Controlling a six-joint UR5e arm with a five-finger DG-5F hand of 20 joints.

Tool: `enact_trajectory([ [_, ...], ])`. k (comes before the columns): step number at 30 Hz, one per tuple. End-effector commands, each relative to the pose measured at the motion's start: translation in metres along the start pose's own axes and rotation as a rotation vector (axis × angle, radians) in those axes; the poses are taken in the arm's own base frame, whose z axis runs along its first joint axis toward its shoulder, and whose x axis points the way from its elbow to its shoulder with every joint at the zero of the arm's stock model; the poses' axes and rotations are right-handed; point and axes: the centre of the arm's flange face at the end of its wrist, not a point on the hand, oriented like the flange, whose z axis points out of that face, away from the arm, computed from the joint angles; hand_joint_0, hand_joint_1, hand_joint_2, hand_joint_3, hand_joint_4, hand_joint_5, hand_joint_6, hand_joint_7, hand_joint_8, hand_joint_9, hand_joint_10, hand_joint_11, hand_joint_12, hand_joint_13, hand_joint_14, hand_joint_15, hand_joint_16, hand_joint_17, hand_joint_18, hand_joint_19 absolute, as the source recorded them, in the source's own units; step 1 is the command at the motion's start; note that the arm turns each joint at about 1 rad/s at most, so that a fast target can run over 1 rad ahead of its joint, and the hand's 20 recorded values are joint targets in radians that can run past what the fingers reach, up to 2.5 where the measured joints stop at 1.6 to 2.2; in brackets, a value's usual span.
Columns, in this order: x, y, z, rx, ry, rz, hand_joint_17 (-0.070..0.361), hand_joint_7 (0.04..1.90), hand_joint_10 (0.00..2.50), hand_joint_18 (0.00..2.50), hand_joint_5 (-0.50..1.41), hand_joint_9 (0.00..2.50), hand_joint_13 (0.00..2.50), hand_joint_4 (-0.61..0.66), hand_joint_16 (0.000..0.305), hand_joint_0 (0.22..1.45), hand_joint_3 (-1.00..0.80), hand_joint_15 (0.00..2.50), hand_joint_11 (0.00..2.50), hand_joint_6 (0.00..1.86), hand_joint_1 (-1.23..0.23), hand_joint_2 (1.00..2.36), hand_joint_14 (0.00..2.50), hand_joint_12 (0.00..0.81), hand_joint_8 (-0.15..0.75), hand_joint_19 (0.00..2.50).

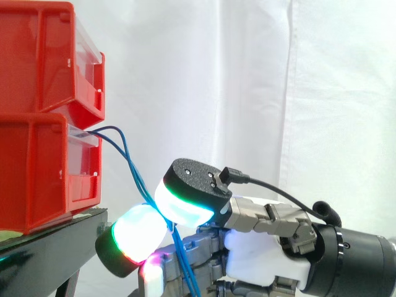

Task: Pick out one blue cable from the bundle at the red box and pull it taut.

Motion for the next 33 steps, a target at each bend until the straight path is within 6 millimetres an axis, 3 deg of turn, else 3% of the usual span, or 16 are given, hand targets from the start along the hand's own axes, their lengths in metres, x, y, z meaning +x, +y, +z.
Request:
enact_trajectory([
  [1,-0.003,0.008,0.000,0.006,-0.002,-0.002,0.088,0.85,0.02,0.76,-0.16,0.98,0.84,-0.06,0.039,0.60,-0.19,0.52,0.63,0.95,-0.74,1.02,0.02,0.282,0.199,0.71],
  [13,-0.012,0.043,-0.009,0.138,0.015,-0.034,0.088,0.86,0.02,0.78,-0.16,0.99,0.85,-0.09,0.039,0.64,-0.26,0.52,0.62,0.96,-0.78,1.02,0.02,0.276,0.202,0.71],
  [33,-0.018,0.063,-0.007,0.243,-0.001,-0.016,0.086,0.90,0.02,0.83,-0.16,1.02,0.88,-0.18,0.038,0.70,-0.44,0.53,0.62,0.96,-0.81,1.00,0.02,0.272,0.212,0.71],
])
